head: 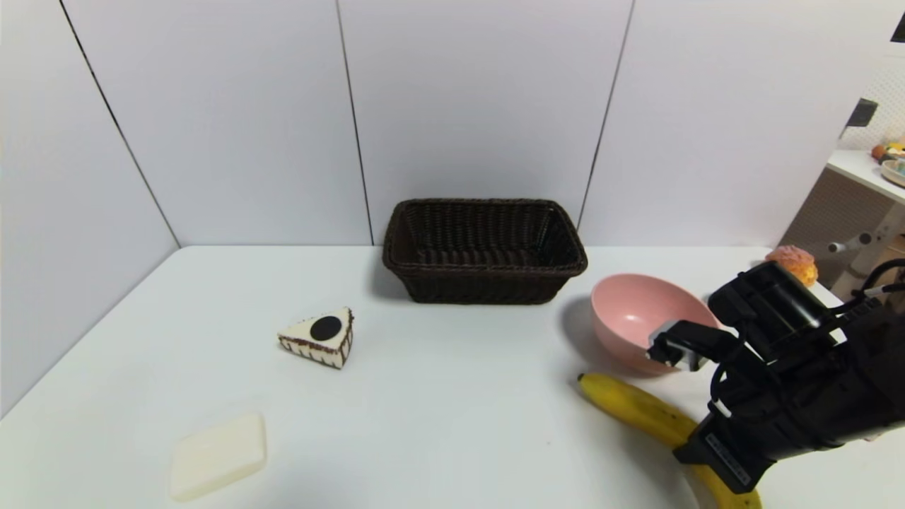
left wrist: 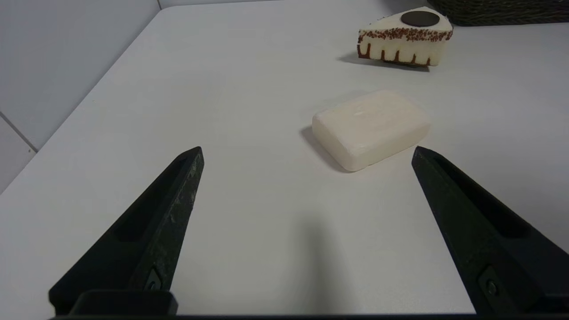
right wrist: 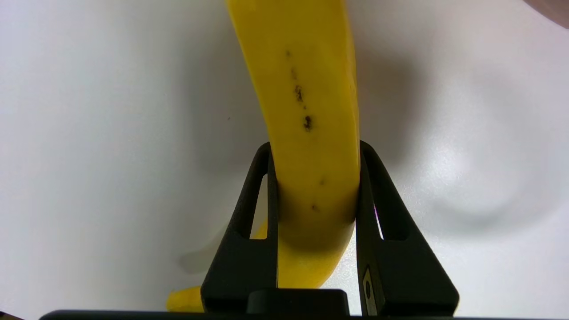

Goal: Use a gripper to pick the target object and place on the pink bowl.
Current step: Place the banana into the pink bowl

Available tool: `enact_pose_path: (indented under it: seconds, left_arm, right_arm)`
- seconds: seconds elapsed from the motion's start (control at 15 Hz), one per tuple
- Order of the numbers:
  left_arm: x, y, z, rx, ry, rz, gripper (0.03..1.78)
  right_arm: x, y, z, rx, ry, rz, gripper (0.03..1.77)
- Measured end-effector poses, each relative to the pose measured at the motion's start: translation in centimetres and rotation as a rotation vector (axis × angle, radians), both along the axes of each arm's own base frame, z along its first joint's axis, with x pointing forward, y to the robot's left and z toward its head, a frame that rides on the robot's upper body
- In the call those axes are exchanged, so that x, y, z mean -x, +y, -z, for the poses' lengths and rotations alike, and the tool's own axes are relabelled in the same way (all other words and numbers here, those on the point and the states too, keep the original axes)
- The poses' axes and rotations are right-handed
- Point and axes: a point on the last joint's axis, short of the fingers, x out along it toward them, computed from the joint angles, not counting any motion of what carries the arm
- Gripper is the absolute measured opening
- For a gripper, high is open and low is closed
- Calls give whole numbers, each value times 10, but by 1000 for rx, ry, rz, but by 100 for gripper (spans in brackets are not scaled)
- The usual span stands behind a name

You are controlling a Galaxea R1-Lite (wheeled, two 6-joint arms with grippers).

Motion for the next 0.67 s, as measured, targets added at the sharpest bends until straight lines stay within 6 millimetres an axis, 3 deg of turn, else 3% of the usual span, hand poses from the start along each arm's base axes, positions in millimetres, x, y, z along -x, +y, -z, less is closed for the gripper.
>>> enact_pose_path:
  seconds: [0.4,0.67]
  left_arm:
    - [0,0,0,0,0,0,169]
    - [0,0,0,0,0,0,169]
  right_arm:
    - [8,-2,-34,-64,-134,-23,47]
    - [-2,0,-76,-178,-267,-44,47]
